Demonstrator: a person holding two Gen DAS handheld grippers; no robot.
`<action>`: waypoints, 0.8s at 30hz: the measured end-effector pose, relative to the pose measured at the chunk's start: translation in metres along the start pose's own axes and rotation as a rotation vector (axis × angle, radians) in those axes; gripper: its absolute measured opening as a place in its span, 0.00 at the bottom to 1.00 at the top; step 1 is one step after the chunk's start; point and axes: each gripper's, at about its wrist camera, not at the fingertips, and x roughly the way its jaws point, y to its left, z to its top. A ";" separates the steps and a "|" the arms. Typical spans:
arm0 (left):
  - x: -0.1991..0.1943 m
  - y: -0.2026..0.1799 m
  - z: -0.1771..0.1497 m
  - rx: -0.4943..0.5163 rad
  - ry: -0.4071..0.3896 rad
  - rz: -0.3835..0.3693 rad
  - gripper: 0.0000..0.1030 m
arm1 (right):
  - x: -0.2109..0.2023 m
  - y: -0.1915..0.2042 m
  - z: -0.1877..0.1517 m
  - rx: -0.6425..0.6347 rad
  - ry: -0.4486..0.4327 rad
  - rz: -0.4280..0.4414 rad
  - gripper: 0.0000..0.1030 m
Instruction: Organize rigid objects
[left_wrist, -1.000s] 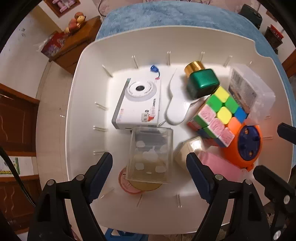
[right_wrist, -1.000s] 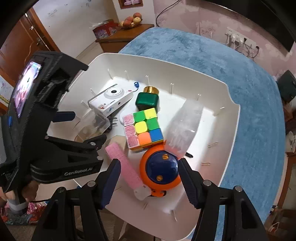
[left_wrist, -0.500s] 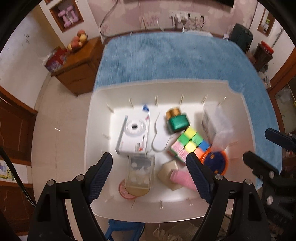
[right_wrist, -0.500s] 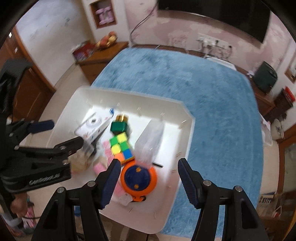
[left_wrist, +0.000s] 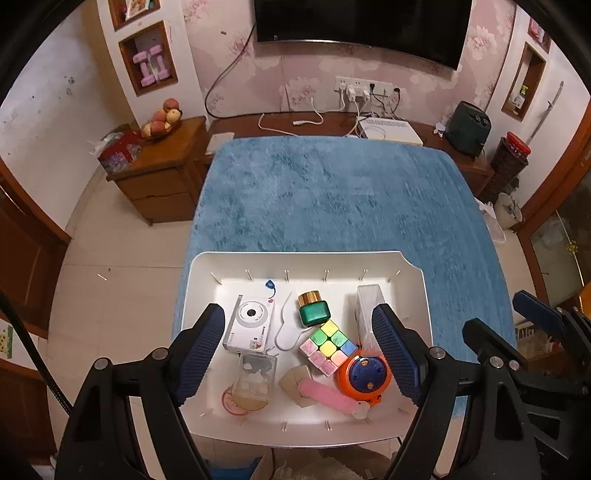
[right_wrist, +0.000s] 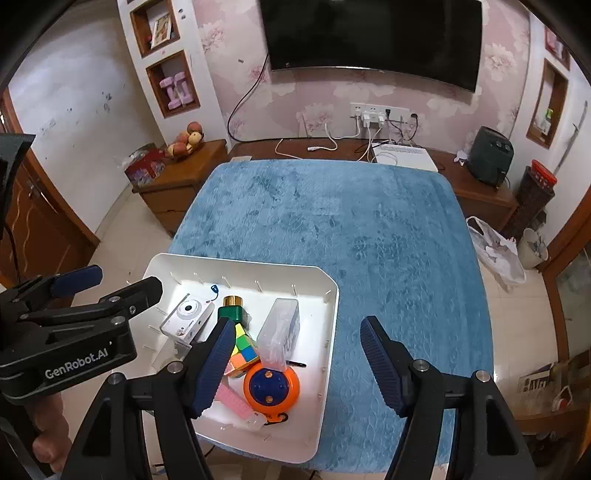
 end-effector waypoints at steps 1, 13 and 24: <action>-0.001 -0.001 -0.001 0.000 -0.004 0.007 0.82 | -0.001 -0.002 -0.001 0.008 -0.001 0.000 0.69; -0.005 -0.011 -0.004 0.001 -0.018 0.024 0.82 | -0.012 -0.010 -0.002 0.024 -0.044 -0.047 0.69; -0.007 -0.014 -0.002 -0.010 -0.026 0.006 0.82 | -0.014 -0.011 0.003 0.016 -0.063 -0.053 0.69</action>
